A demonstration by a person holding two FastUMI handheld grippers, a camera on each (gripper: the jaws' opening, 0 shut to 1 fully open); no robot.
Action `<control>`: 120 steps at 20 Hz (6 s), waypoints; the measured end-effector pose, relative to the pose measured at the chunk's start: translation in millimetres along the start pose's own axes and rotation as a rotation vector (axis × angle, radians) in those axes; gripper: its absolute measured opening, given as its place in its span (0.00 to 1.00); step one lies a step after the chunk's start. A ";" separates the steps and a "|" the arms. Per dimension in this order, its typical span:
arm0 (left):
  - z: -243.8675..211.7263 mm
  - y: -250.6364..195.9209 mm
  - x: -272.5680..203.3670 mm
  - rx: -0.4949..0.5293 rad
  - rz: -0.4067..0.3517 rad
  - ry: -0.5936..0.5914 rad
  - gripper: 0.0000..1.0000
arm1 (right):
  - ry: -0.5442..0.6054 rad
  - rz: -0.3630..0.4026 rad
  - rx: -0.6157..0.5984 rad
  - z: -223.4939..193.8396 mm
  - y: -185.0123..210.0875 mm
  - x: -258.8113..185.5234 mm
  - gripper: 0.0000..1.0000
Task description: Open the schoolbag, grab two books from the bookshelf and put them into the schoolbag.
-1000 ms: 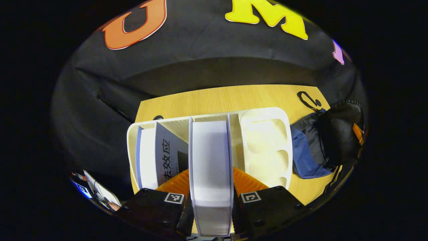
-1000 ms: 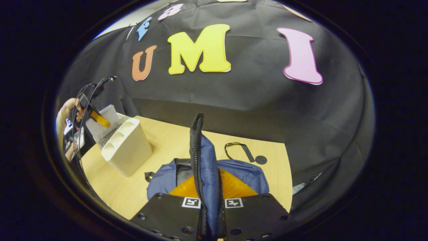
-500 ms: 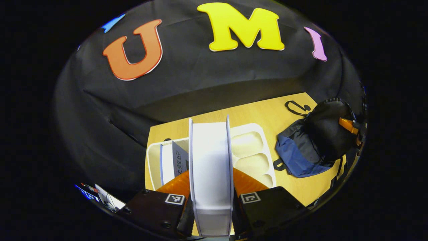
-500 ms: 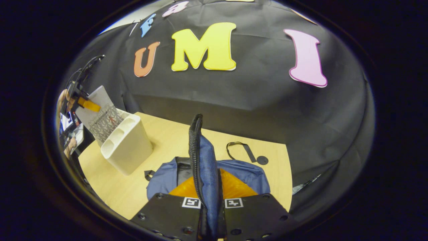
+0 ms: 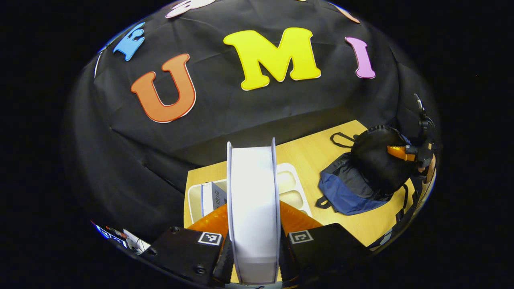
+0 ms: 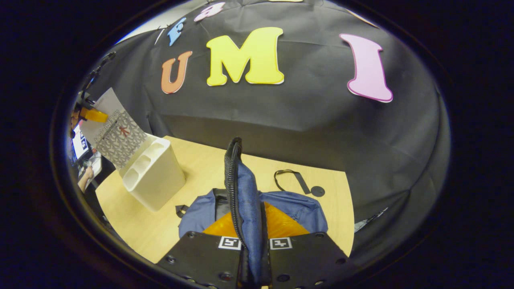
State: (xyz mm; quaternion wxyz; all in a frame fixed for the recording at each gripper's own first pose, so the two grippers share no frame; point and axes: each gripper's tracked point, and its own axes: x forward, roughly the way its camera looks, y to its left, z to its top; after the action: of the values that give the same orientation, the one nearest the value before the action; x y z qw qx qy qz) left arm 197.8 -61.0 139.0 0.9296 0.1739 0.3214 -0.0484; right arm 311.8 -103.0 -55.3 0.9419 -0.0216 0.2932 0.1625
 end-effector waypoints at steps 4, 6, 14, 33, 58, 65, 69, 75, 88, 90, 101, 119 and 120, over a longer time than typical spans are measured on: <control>13.6 -36.8 -26.1 0.018 -0.051 -0.066 0.46 | -0.012 0.013 0.007 -4.9 -3.7 -1.8 0.11; 19.3 -56.8 -31.3 0.016 -0.079 -0.089 0.46 | -0.019 0.021 0.021 -6.1 -5.6 -2.2 0.11; 30.6 -148.6 2.7 -0.190 -0.351 -0.089 0.49 | -0.012 0.029 0.040 -20.4 -8.0 0.1 0.11; -14.4 -297.6 160.6 -0.878 -0.729 0.035 0.47 | -0.008 -0.029 0.034 8.8 20.2 -5.7 0.07; -38.6 -444.6 278.3 -1.178 -0.901 0.028 0.59 | -0.095 0.075 0.052 25.2 53.8 -4.3 0.11; -60.9 -424.0 258.8 -1.014 -0.778 0.007 0.85 | -0.115 0.012 0.024 18.6 36.9 -5.7 0.11; -72.6 -407.1 236.1 -0.942 -0.762 -0.007 0.92 | -0.134 -0.008 0.050 23.7 35.0 -6.2 0.11; -86.2 -373.4 184.1 -0.831 -0.778 -0.082 0.94 | -0.134 -0.057 0.017 24.8 40.8 3.1 0.08; -60.9 -212.6 90.0 -0.452 -0.354 -0.453 0.98 | -0.114 -0.098 0.011 15.1 48.7 16.5 0.08; -54.9 -174.3 78.1 -0.419 -0.275 -0.477 0.98 | -0.114 -0.107 -0.016 15.5 49.6 15.0 0.11; -15.2 -25.1 47.9 -0.361 -0.052 -0.520 0.98 | -0.078 -0.075 -0.008 3.2 64.0 22.4 0.08; -33.4 114.2 134.7 -0.182 0.137 -0.092 0.95 | -0.065 -0.052 -0.072 -8.7 77.5 17.0 0.07; -45.1 114.4 145.7 -0.180 0.126 -0.029 0.95 | -0.065 -0.048 -0.076 -8.7 78.9 17.6 0.07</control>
State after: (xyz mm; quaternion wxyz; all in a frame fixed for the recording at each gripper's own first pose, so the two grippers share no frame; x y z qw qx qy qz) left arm 309.6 65.1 49.9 0.9472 0.1091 0.2993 0.0367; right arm 295.5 -24.3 -68.1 0.9530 -0.0593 0.2554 0.1514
